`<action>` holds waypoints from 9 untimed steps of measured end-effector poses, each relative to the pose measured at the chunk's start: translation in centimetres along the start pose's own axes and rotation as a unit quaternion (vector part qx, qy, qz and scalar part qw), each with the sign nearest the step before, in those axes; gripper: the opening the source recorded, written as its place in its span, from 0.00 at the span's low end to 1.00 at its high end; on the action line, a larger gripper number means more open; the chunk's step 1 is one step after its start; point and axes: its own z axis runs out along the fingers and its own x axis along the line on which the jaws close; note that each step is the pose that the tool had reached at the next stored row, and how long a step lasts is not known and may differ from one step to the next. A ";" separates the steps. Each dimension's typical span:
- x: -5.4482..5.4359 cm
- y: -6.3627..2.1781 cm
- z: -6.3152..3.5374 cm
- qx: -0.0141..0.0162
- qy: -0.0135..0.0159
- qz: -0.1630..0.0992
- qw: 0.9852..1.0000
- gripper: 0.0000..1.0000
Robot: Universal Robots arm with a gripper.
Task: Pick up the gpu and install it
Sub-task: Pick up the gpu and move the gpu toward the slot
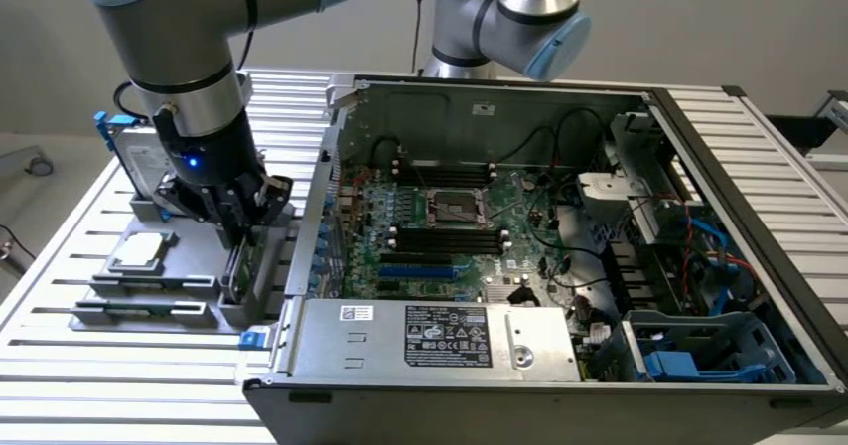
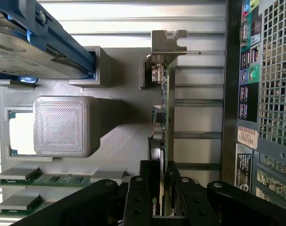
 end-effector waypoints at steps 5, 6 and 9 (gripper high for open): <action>0.0 0.00 0.00 0.000 0.000 0.000 1.000 0.26; 0.0 0.00 0.00 0.000 0.000 0.000 1.000 0.26; 0.1 0.00 0.00 0.000 0.000 0.000 1.000 0.26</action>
